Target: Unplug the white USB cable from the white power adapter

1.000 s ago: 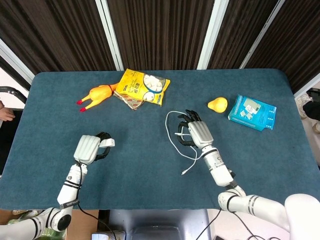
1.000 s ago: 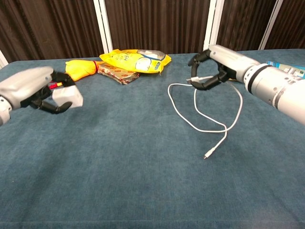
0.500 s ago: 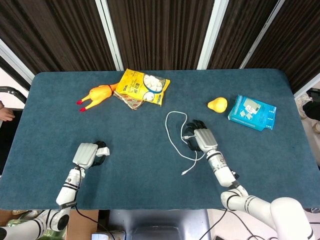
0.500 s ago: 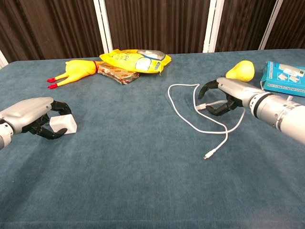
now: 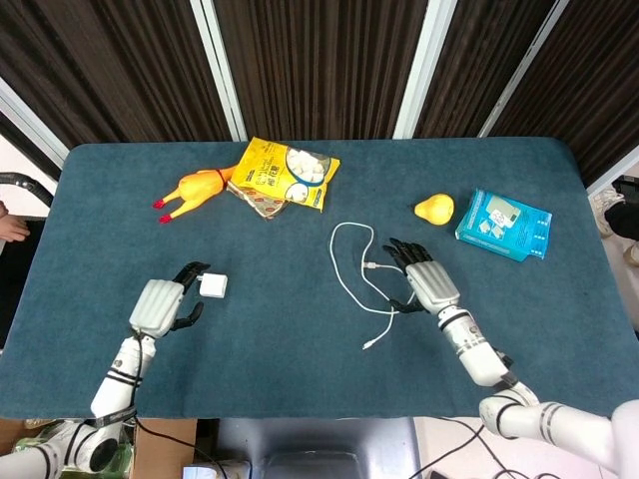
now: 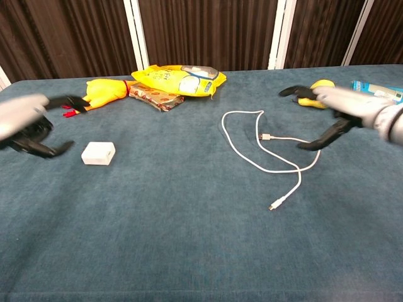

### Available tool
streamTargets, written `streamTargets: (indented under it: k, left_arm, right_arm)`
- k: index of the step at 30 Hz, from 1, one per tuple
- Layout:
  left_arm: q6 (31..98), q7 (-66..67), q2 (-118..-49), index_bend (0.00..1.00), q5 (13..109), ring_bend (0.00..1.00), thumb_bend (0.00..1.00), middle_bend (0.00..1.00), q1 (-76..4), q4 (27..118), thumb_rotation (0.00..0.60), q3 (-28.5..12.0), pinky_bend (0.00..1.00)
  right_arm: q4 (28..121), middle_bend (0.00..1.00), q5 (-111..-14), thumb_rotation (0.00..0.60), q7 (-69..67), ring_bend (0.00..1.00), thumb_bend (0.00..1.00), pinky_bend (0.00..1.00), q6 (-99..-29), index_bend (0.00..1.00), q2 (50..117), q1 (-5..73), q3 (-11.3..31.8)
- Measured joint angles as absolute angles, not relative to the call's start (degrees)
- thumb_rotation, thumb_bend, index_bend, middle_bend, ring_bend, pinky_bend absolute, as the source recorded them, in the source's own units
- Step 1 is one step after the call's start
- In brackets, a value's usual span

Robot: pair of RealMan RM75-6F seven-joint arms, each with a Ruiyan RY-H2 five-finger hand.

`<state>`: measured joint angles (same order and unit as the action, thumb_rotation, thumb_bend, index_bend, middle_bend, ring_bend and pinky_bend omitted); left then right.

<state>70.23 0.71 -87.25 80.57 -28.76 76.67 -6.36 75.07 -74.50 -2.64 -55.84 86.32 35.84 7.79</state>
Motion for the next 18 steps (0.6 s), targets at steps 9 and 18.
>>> streamTargets:
  k: [9,18]
  left_arm:
    - [81.5,-1.5,-71.0,0.11,85.9,0.01,0.44,0.09,-19.5,89.2,0.6,-2.2,0.11]
    - [93.4,3.1,-66.6,0.08,87.6,0.0,0.44,0.04,-8.1,93.4,0.6,2.5,0.0]
  right_arm:
    - [95.5,0.0,-76.9,0.6,11.1,0.0,0.3,0.0,-68.8,0.0,67.1,24.9,1.8]
    - [96.9,0.0,-80.8,0.6,16.4,0.0,0.29,0.0,-87.1,0.0,65.6,12.3,-1.6]
